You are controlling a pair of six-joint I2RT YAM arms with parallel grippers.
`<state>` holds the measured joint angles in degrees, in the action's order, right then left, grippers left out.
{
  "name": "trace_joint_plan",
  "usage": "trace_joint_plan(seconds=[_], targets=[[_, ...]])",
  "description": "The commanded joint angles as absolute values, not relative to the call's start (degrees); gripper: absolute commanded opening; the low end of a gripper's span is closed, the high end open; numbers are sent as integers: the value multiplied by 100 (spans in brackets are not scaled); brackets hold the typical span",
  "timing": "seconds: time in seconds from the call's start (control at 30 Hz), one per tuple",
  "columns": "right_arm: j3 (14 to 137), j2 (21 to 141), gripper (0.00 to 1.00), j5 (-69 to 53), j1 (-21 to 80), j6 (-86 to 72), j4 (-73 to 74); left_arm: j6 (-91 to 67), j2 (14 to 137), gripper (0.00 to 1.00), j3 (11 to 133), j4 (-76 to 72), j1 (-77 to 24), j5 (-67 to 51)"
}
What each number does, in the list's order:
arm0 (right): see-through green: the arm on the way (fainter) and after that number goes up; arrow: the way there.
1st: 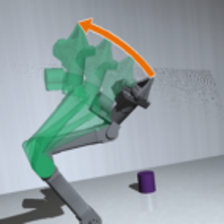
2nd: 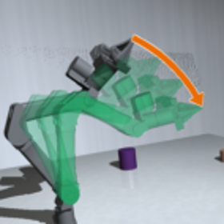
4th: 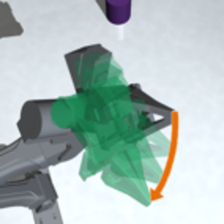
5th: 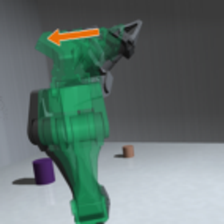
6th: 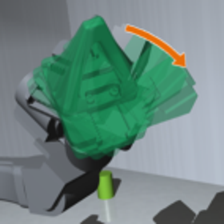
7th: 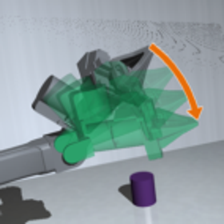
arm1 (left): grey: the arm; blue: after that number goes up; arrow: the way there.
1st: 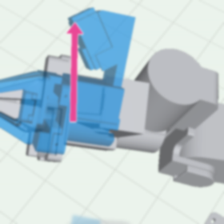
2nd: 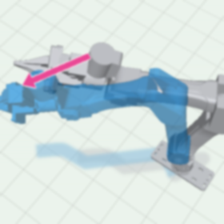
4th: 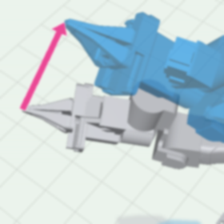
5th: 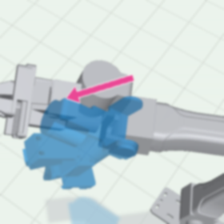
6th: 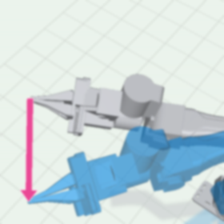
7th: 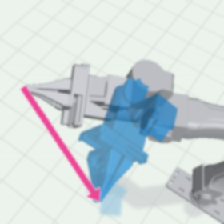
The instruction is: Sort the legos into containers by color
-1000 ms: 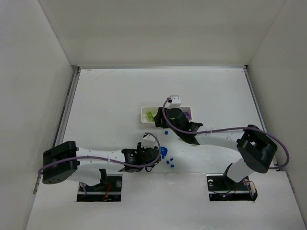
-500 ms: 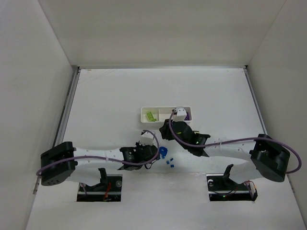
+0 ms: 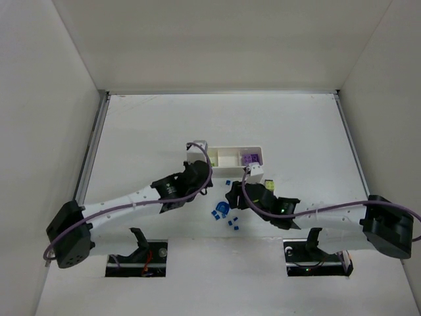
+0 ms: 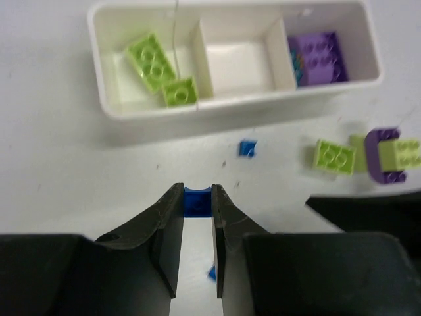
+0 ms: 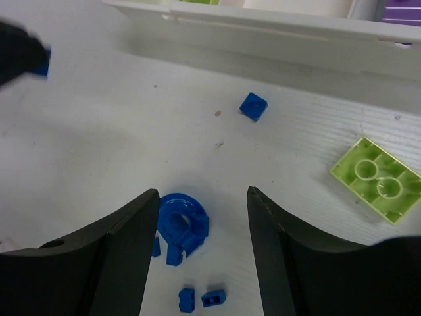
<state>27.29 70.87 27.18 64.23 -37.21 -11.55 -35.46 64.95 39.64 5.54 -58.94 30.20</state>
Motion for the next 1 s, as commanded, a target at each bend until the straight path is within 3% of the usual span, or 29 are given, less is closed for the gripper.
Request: trace_joint_plan(seconds=[0.0,0.17,0.27,0.53,0.7,0.97], targets=[[2514,6681,61,2795,6517,-3893,-1046,-2839,7108,16,4657,-350,-5472,2594],[2408,6469,48,2777,6596,-4008,-642,-2655,8409,17,5606,-659,-4997,1768],[2285,6364,48,2795,6675,-4043,-589,-2575,9104,18,6098,-756,-4917,1574],[2452,6714,72,2374,6903,-3744,-729,-2435,10159,31,6828,-712,-4794,1626],[2645,7276,76,2022,6965,-3490,-1081,-2364,10117,46,6847,-703,-4768,1678],[3067,8138,72,1890,6974,-3234,-1345,-2373,8756,48,5785,-765,-4680,1907]])
